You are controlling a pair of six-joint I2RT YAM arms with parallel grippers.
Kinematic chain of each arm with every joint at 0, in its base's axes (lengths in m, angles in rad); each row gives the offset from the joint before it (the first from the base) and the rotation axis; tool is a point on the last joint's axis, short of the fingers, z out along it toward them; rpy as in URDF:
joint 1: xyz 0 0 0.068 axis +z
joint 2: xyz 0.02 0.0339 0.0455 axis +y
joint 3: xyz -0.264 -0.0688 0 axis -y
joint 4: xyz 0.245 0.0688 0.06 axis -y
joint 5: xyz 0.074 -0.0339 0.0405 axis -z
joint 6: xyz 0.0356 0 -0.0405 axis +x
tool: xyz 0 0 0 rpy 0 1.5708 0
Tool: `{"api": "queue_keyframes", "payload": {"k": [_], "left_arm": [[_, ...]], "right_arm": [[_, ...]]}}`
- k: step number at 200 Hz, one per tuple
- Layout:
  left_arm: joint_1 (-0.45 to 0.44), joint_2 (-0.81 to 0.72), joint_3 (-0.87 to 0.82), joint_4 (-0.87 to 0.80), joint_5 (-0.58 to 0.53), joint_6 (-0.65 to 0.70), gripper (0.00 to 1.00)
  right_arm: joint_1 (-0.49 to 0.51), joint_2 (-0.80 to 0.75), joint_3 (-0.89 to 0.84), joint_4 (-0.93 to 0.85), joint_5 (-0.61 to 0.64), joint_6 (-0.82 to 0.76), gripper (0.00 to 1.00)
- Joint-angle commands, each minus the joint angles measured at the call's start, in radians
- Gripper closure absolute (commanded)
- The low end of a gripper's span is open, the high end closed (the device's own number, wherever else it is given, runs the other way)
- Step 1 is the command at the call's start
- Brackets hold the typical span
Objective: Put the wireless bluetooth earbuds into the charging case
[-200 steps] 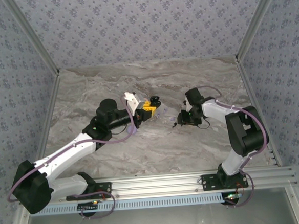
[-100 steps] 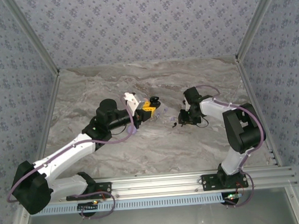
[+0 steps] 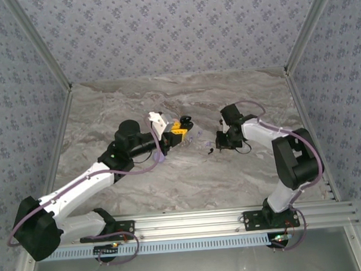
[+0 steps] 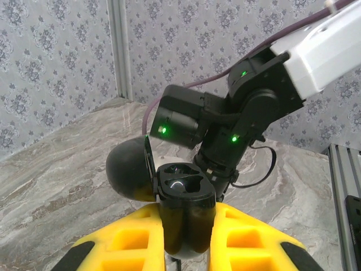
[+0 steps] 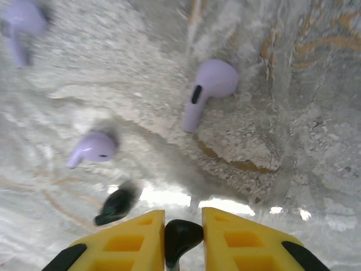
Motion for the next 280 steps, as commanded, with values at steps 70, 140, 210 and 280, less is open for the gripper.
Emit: {"api": "queue_keyframes", "payload": {"k": [70, 140, 210, 280], "left_arm": [[-0.011, 0.072, -0.009, 0.149, 0.046, -0.057, 1.00], [-0.040, 0.148, 0.032, 0.192, 0.077, -0.076, 1.00], [-0.059, 0.167, 0.044, 0.211, 0.064, -0.092, 1.00], [-0.062, 0.167, 0.049, 0.219, 0.034, -0.102, 1.00]], "right_arm": [[0.018, -0.527, 0.066, 0.042, -0.086, -0.011, 0.76], [0.177, -0.672, 0.070, 0.284, -0.074, 0.015, 0.76], [0.242, -0.634, 0.052, 0.287, -0.037, 0.011, 0.76], [0.253, -0.637, 0.013, 0.260, -0.031, 0.017, 0.76]]}}
